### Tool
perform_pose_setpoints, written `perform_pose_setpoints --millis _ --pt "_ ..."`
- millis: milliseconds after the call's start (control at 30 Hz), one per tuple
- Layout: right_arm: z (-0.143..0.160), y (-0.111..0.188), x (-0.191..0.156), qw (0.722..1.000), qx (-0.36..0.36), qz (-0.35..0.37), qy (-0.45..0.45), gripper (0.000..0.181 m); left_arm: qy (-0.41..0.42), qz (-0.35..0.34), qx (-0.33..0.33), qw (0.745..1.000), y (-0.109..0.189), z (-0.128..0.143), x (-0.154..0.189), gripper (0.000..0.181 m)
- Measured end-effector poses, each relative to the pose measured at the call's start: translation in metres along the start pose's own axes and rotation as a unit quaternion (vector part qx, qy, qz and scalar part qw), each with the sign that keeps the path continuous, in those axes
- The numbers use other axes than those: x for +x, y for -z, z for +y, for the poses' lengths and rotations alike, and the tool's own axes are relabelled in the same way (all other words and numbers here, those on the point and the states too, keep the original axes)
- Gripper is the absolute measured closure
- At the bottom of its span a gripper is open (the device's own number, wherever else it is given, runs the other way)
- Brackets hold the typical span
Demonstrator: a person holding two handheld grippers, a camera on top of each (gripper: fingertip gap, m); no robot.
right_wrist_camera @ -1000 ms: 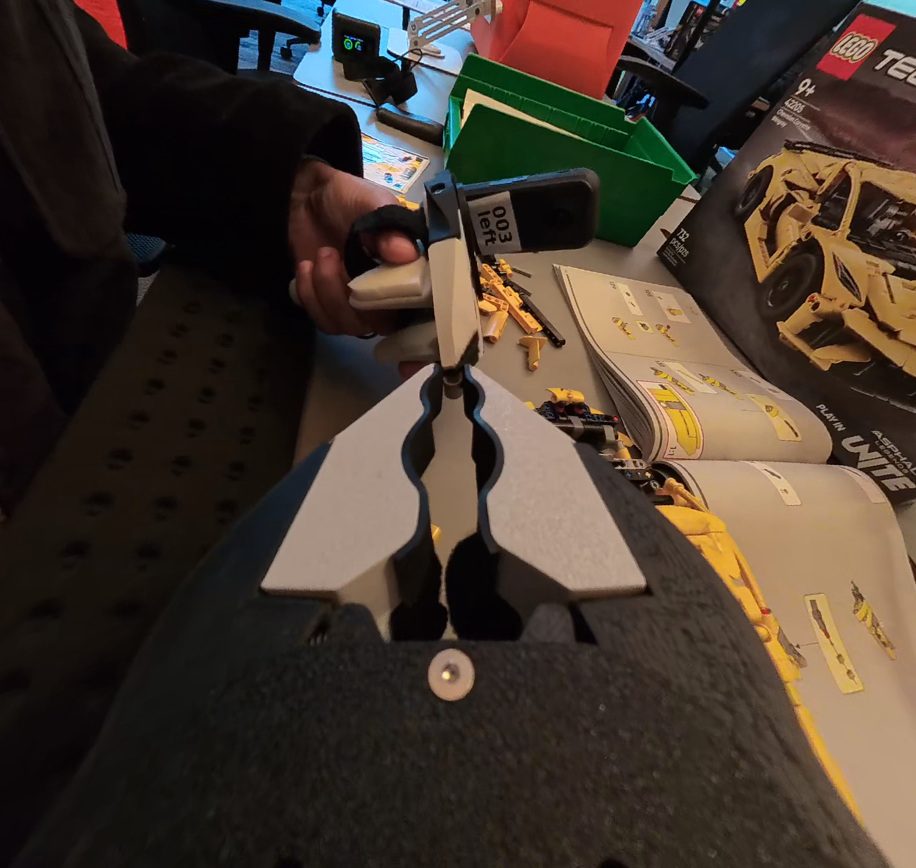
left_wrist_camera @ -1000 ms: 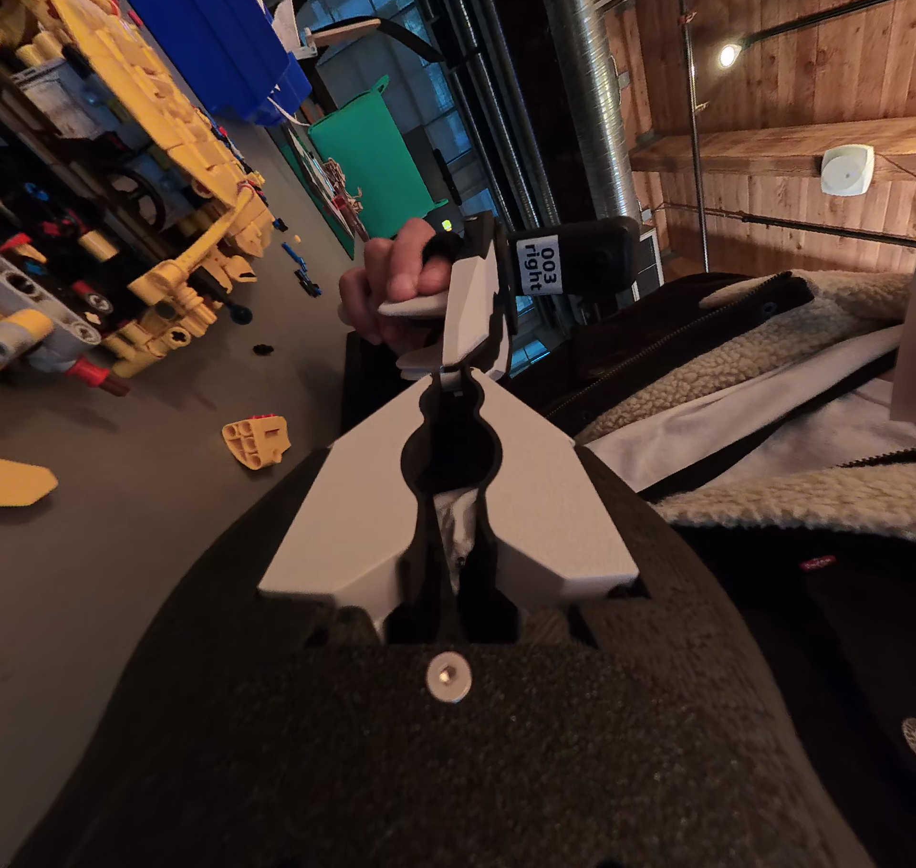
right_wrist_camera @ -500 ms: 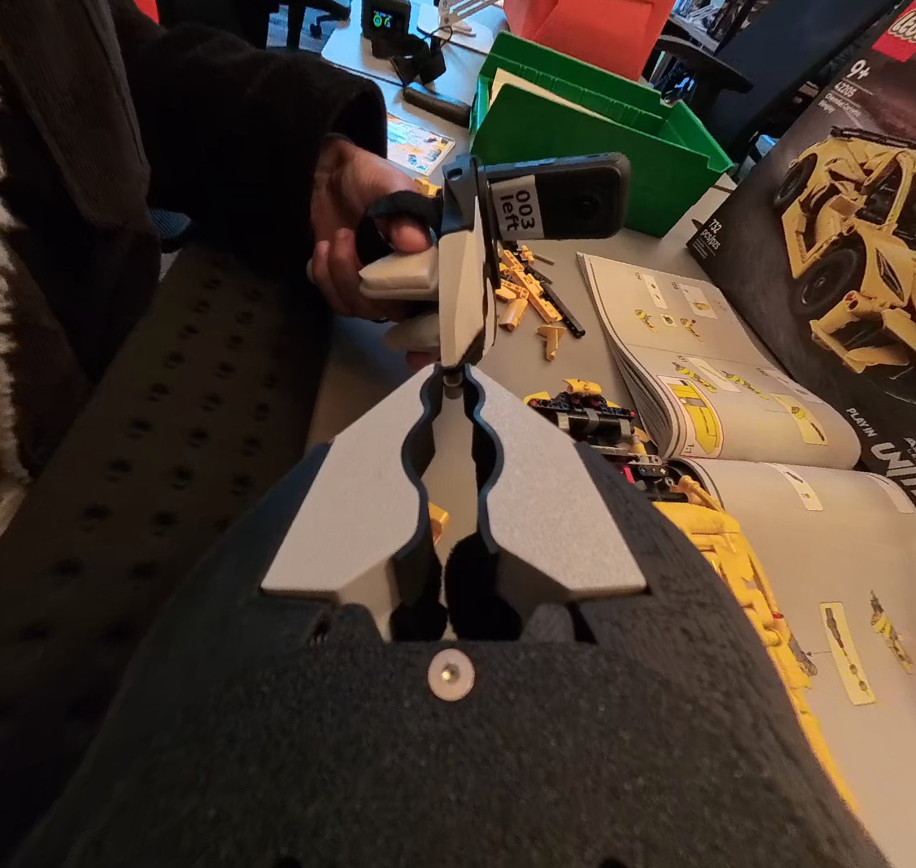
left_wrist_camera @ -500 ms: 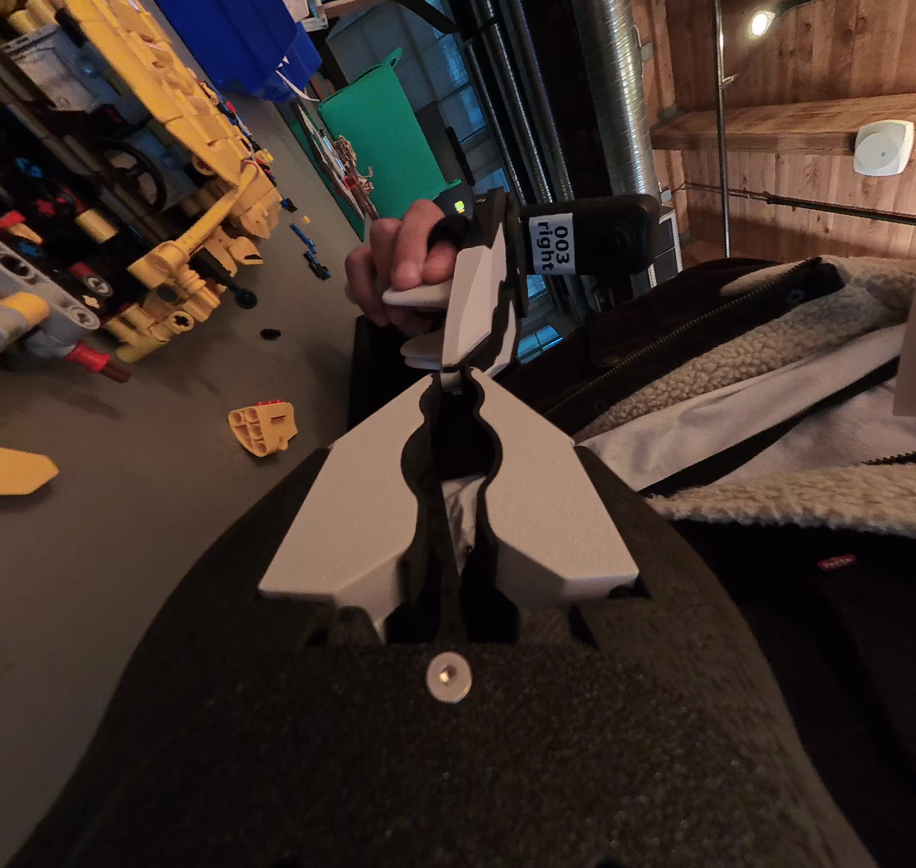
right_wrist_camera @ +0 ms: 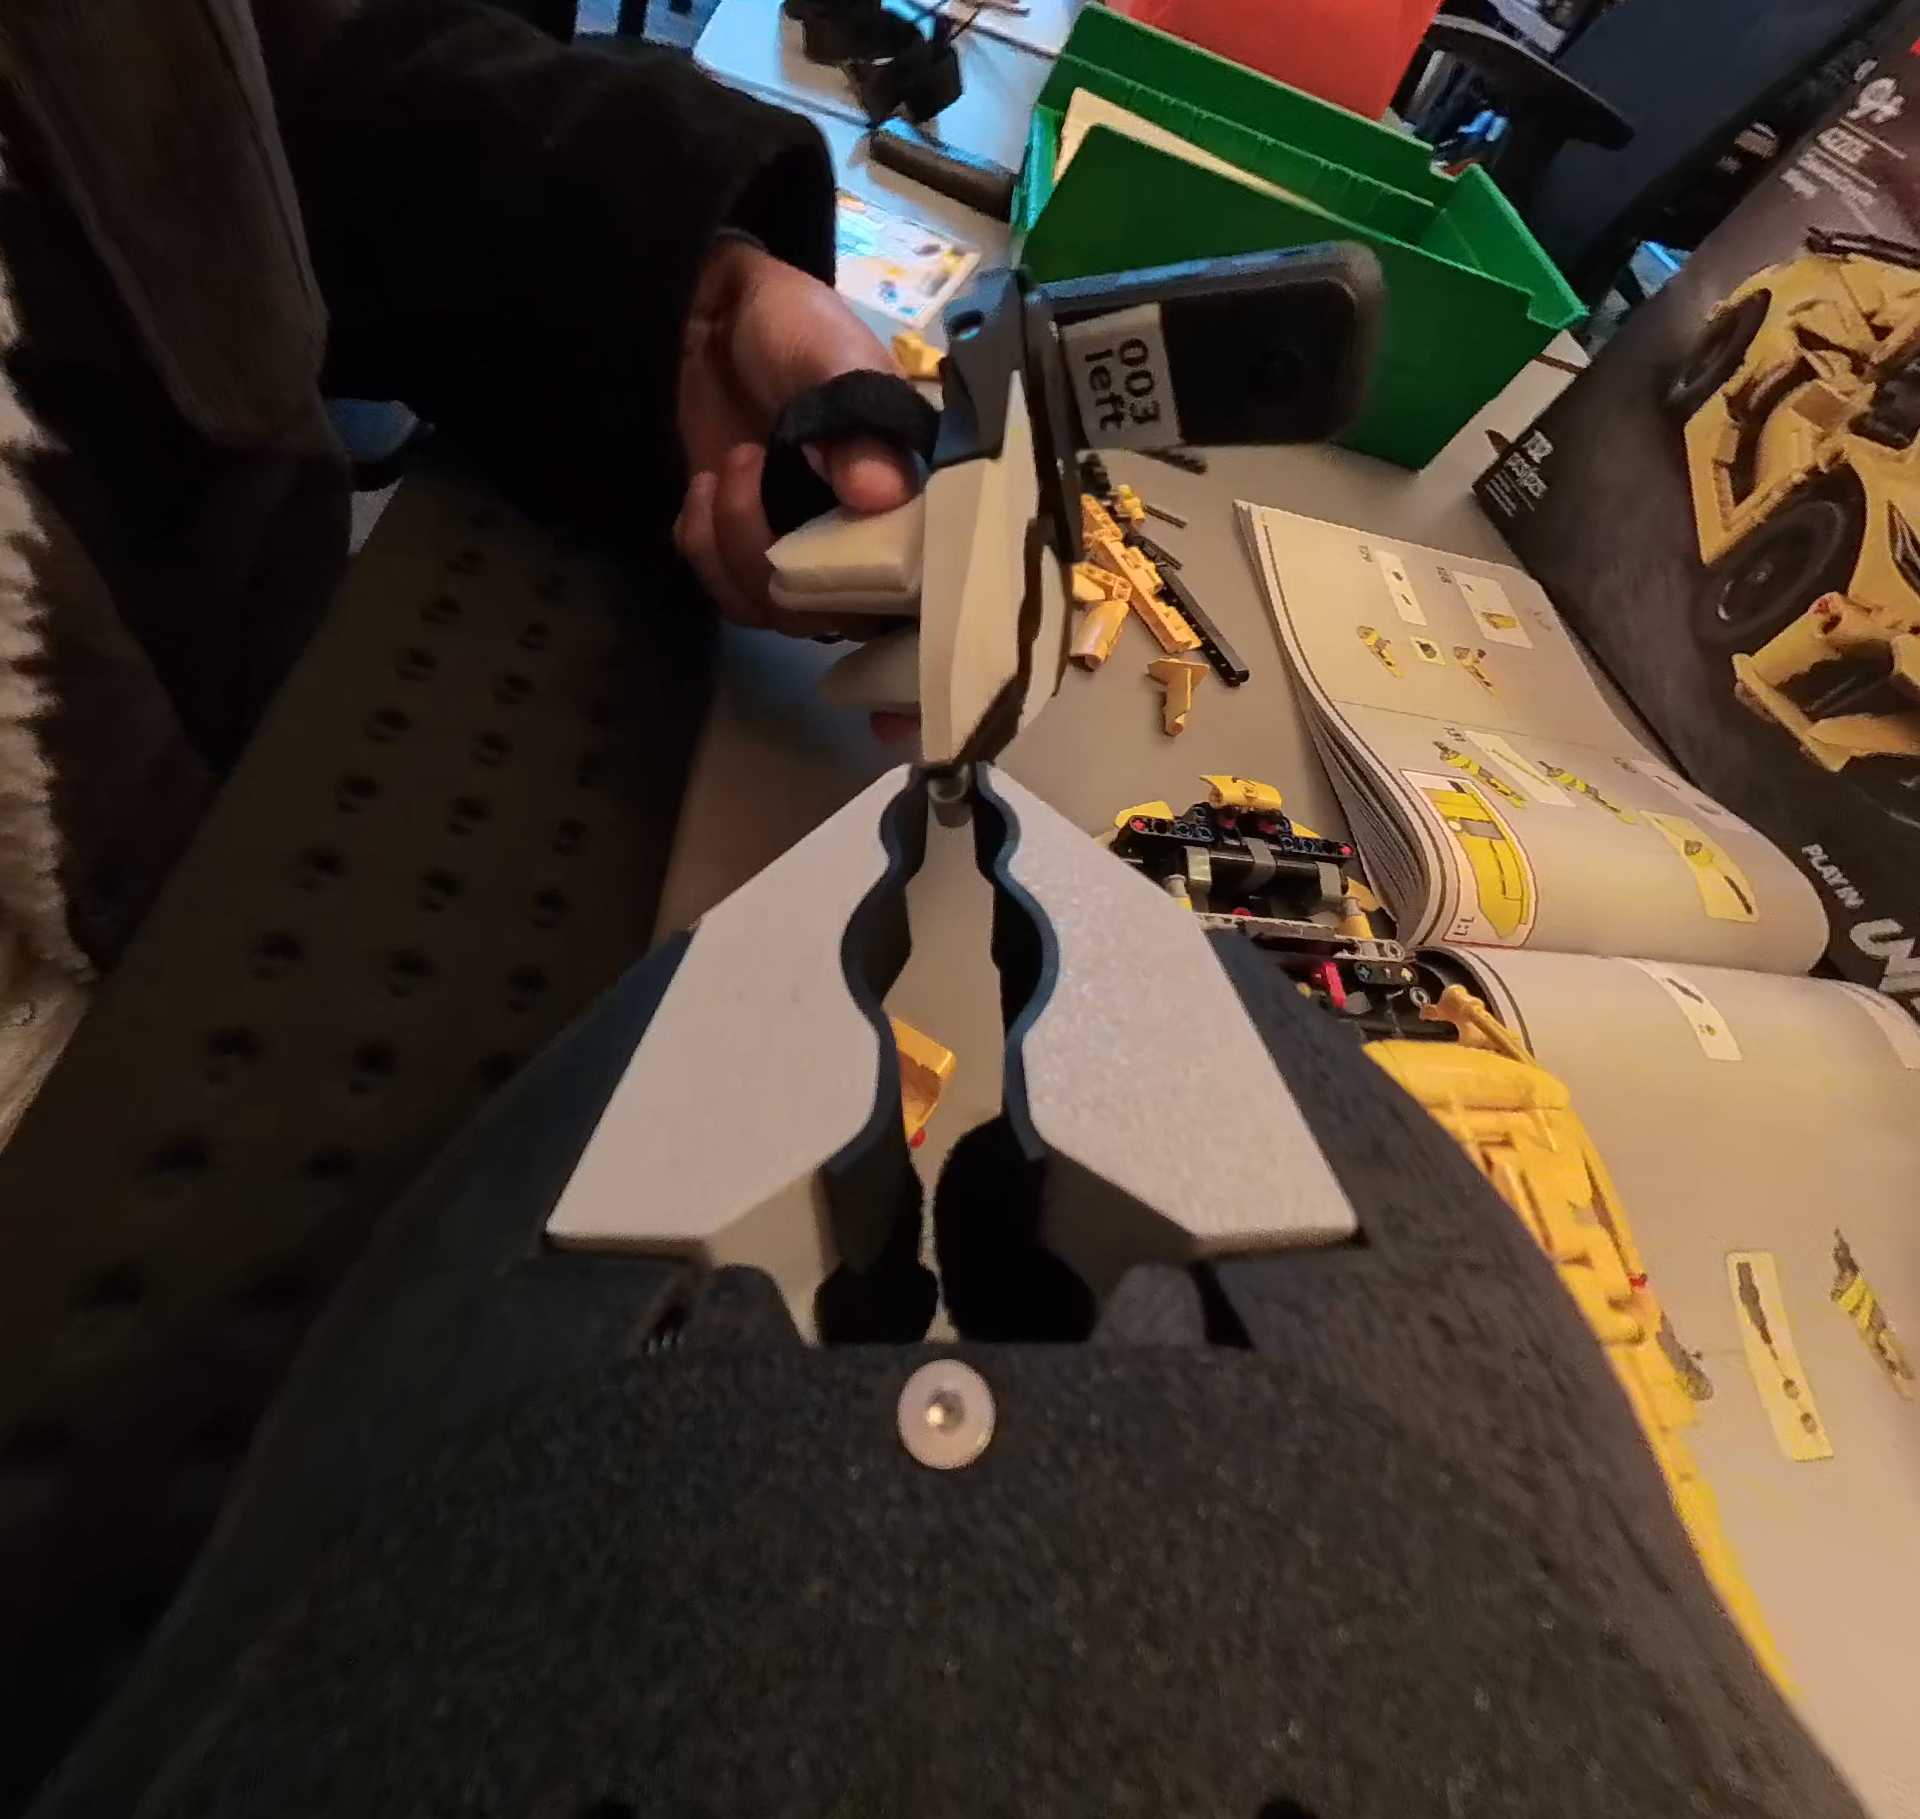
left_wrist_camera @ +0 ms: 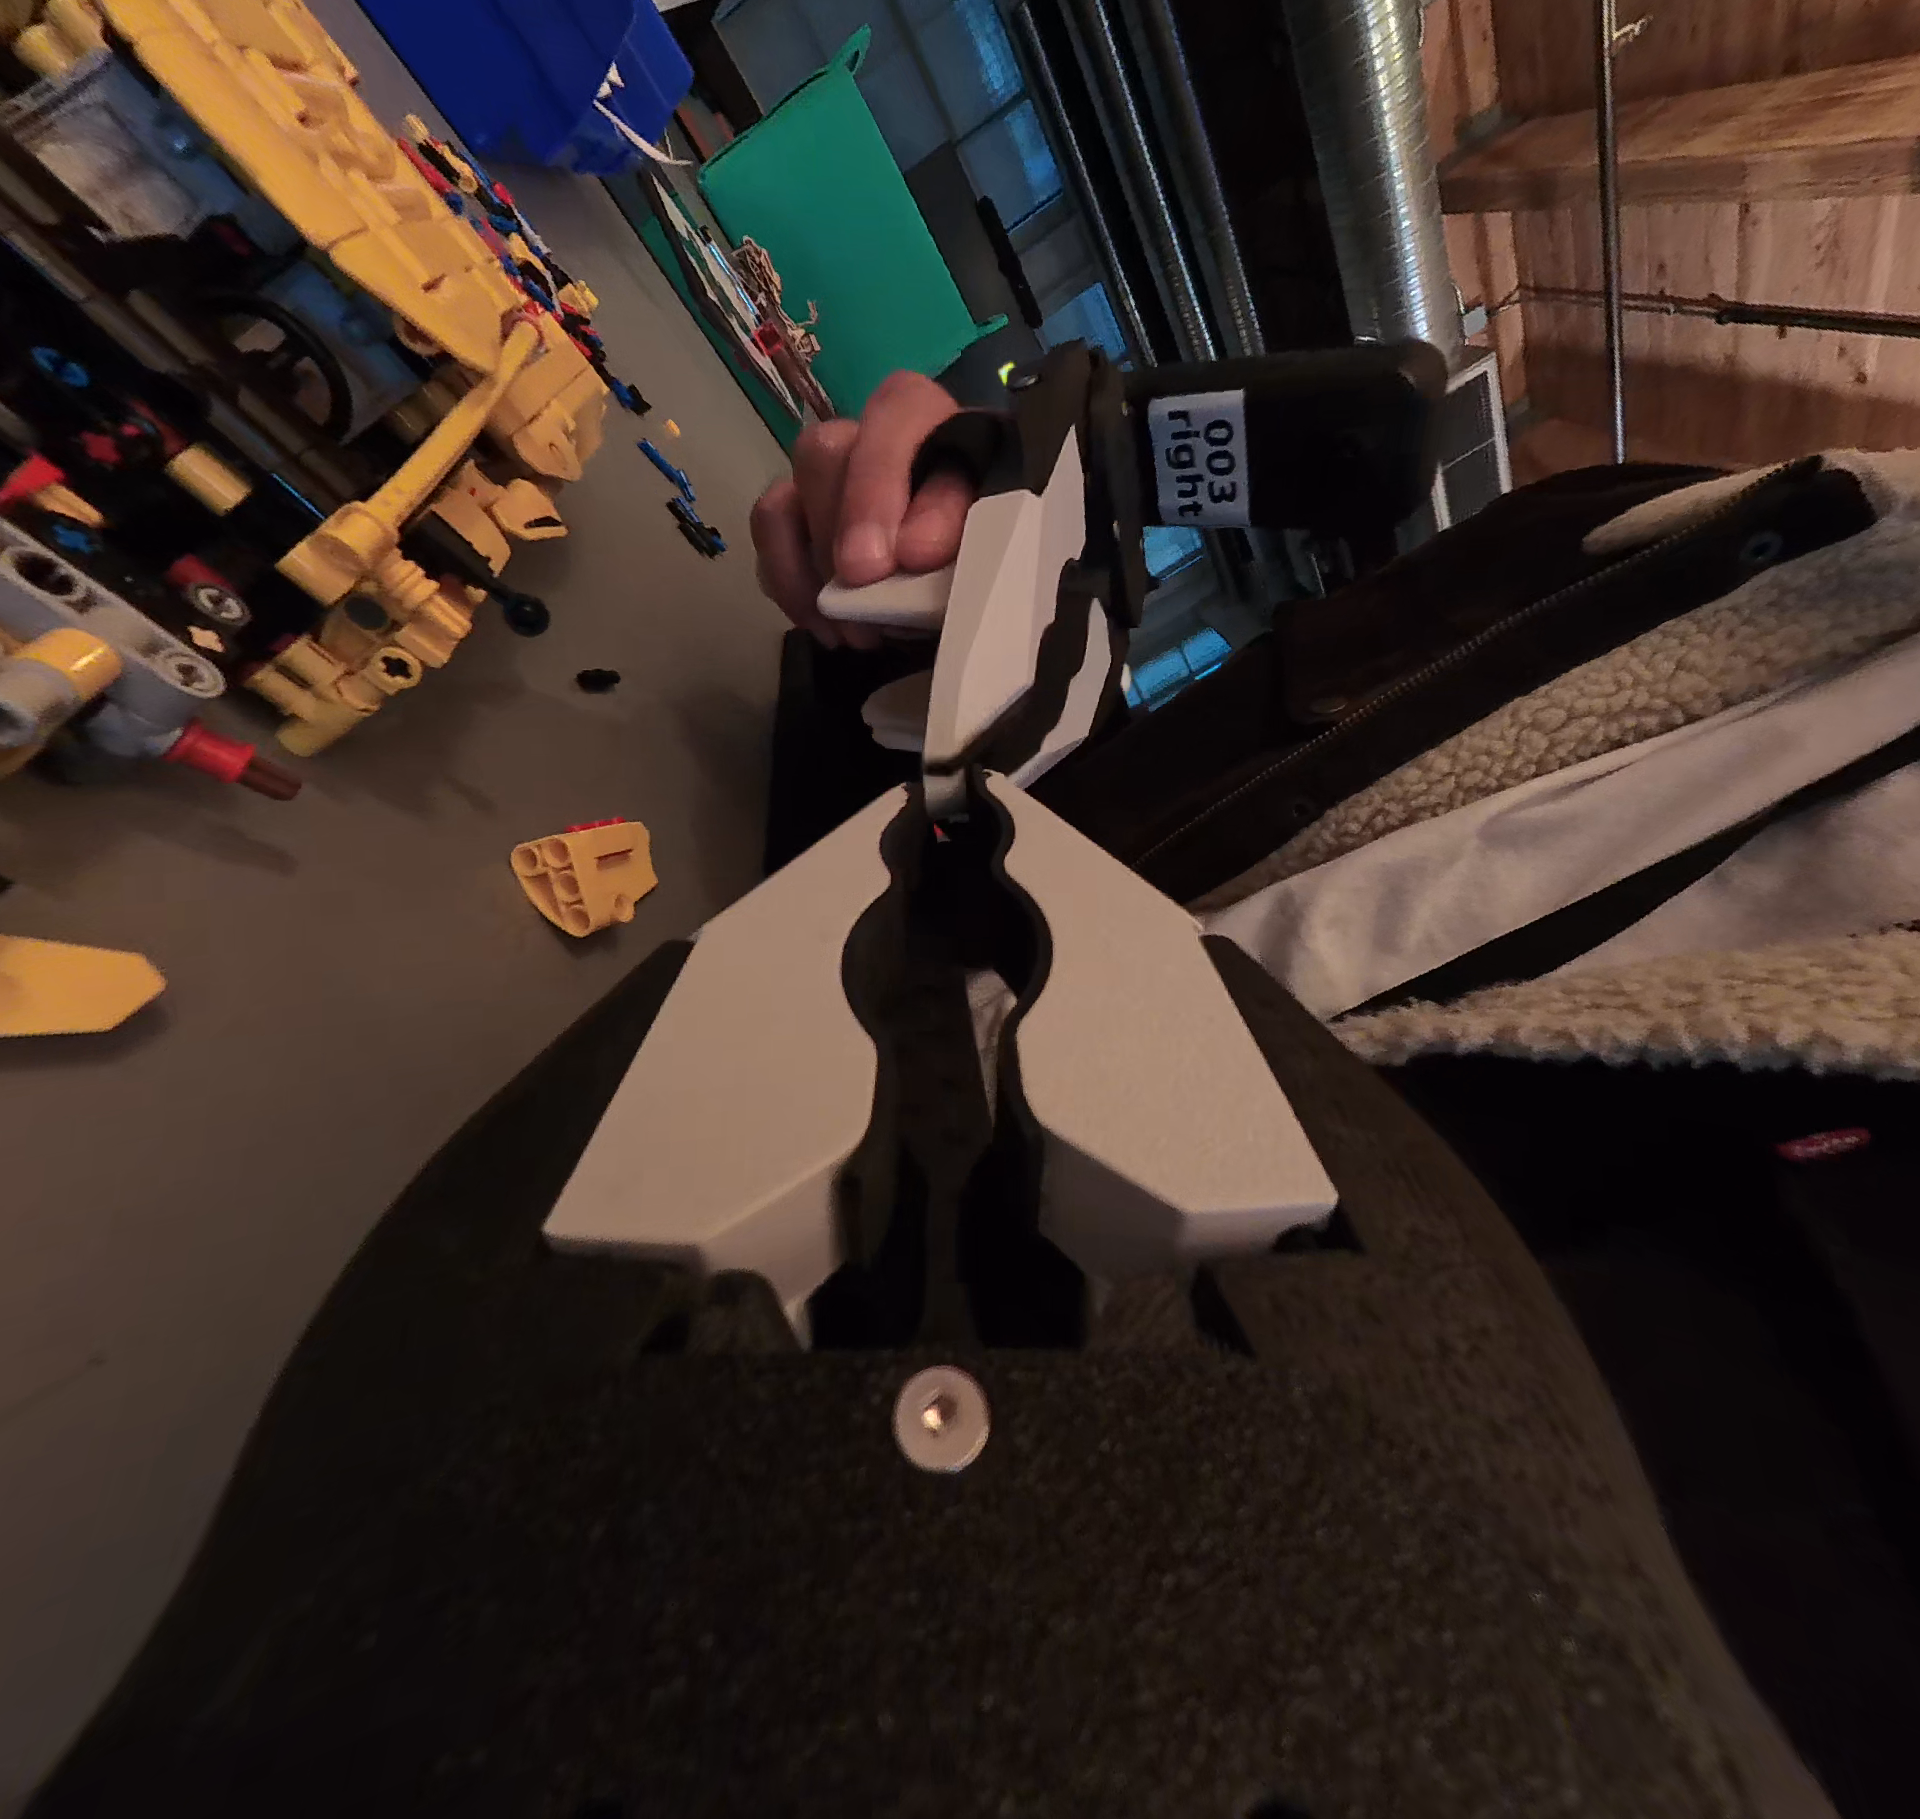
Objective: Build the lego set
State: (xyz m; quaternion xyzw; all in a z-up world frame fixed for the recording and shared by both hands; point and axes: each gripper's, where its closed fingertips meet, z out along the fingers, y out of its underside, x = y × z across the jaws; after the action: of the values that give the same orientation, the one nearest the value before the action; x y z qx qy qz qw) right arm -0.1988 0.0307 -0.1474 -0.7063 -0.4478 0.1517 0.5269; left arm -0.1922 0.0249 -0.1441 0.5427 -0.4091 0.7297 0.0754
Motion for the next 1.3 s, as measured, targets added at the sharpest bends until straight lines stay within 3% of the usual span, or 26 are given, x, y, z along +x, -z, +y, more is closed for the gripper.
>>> perform_pose_setpoints --millis 67,200,400,533,633,733,1033,1167,1300 --pt "-0.002 0.007 0.003 0.999 0.009 0.014 -0.032 0.173 -0.021 -0.019 0.013 1.0 0.004 -0.005 -0.003 0.174" --pt "0.013 0.046 0.009 0.988 0.024 0.045 -0.148 0.152 -0.092 -0.115 0.054 0.988 0.021 -0.022 -0.02 0.174" --pt "0.078 0.131 0.012 0.958 -0.071 0.165 -0.224 0.153 -0.159 -0.215 0.081 0.96 0.038 -0.039 -0.037 0.174" --pt "0.134 0.182 0.001 0.925 -0.171 0.217 -0.262 0.158 -0.161 -0.222 0.077 0.959 0.037 -0.038 -0.04 0.174" --pt "0.161 0.199 -0.004 0.908 -0.205 0.232 -0.281 0.161 -0.167 -0.225 0.066 0.958 0.034 -0.035 -0.041 0.174" --pt "0.164 0.186 -0.002 0.913 -0.199 0.214 -0.283 0.163 -0.169 -0.224 0.055 0.958 0.03 -0.032 -0.042 0.174" --pt "0.137 0.083 -0.002 0.939 -0.177 0.114 -0.272 0.163 -0.165 -0.226 0.071 0.957 0.035 -0.036 -0.041 0.174" --pt "0.137 0.064 -0.001 0.943 -0.187 0.106 -0.255 0.169 -0.165 -0.226 0.069 0.958 0.034 -0.035 -0.041 0.174" --pt "0.142 0.065 0.001 0.944 -0.215 0.13 -0.213 0.177 -0.171 -0.226 0.063 0.957 0.032 -0.034 -0.04 0.174"
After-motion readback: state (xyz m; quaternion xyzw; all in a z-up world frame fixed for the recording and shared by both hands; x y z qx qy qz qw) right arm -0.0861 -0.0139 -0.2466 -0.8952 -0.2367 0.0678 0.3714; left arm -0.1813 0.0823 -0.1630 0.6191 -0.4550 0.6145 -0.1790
